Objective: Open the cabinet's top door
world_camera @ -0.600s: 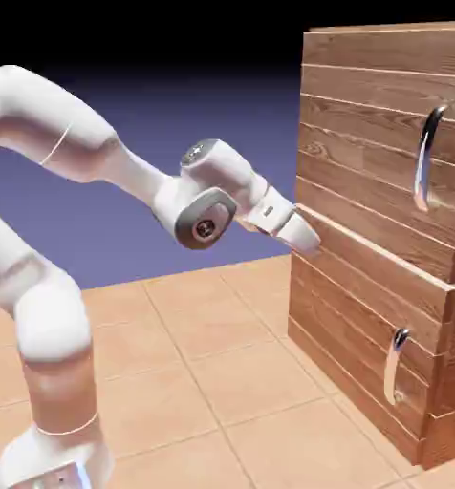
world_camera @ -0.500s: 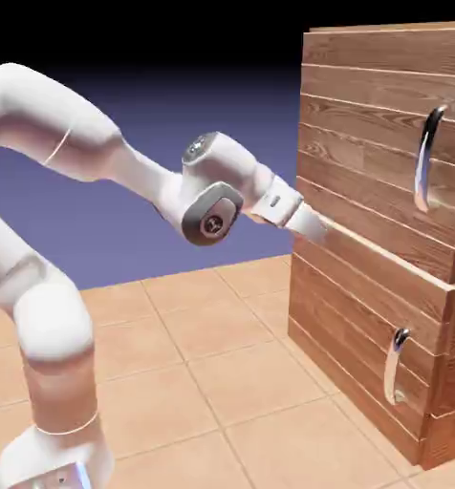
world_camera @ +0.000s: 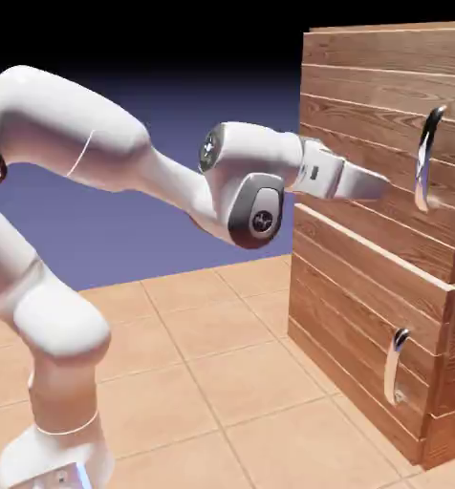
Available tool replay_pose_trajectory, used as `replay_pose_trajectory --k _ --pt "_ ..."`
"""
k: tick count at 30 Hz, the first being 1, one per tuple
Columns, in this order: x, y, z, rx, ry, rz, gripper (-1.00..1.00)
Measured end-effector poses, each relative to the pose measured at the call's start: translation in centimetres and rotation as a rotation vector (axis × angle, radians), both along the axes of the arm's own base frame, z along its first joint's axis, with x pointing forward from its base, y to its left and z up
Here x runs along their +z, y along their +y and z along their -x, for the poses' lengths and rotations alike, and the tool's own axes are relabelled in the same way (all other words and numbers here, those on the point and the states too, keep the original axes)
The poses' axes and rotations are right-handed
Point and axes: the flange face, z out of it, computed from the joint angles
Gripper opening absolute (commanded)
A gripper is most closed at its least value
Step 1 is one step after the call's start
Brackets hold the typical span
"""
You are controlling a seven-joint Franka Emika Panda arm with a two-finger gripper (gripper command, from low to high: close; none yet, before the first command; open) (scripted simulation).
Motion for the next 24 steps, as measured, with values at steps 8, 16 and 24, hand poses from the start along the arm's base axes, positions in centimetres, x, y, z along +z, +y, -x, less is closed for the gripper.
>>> replay_pose_trajectory --k 8,16,24 --pt "0.7 -5.6 0.5 0.012 -0.161 0.013 1.00" --pt "0.5 -6.6 -2.9 0.016 -0.182 0.013 1.00" --pt "0.6 -6.0 -3.3 -0.007 -0.184 0.020 -1.00"
